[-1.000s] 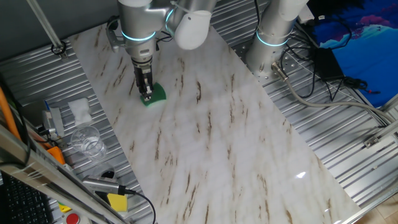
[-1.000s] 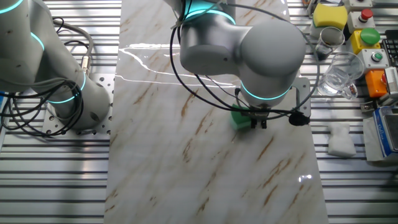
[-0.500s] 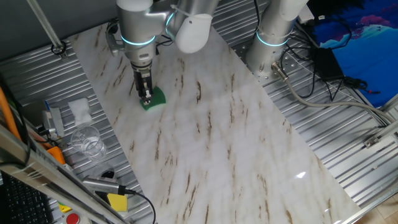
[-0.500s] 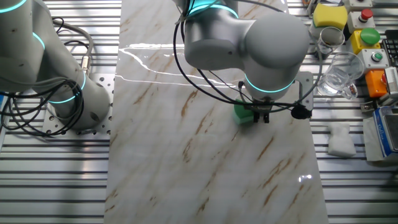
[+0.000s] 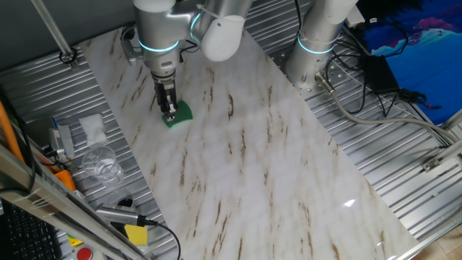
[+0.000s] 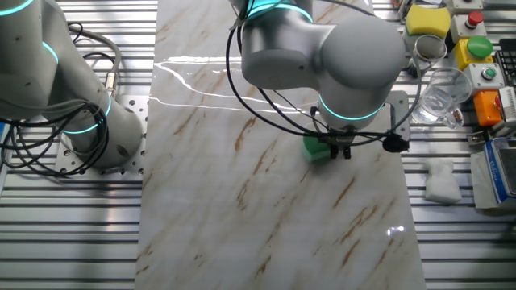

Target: Clean the tabletop with a sponge

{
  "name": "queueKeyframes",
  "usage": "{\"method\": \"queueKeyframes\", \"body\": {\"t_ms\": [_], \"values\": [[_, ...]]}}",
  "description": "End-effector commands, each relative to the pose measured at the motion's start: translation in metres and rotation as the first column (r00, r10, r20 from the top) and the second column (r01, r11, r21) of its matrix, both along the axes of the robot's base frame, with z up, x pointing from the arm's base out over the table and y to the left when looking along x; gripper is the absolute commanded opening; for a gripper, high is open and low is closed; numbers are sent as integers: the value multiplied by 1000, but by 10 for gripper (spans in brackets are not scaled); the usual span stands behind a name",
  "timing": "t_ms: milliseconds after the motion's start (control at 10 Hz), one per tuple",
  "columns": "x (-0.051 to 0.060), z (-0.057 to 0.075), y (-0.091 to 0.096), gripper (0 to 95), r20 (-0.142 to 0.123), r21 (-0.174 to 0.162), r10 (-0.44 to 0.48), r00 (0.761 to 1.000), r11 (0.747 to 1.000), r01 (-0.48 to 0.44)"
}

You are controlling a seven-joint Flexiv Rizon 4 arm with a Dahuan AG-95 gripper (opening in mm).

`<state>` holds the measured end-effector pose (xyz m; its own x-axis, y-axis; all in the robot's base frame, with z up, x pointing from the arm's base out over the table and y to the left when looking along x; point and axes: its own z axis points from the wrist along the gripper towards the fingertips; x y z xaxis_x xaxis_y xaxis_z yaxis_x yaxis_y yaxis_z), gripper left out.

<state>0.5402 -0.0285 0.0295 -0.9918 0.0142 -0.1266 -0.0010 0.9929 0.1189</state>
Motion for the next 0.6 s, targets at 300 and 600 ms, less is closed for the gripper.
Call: {"method": "queueKeyframes", "body": {"t_ms": [300,600], "values": [[0,0,0,760,9,-13,108,994,994,-108],[0,0,0,760,24,-16,170,985,985,-169]]}}
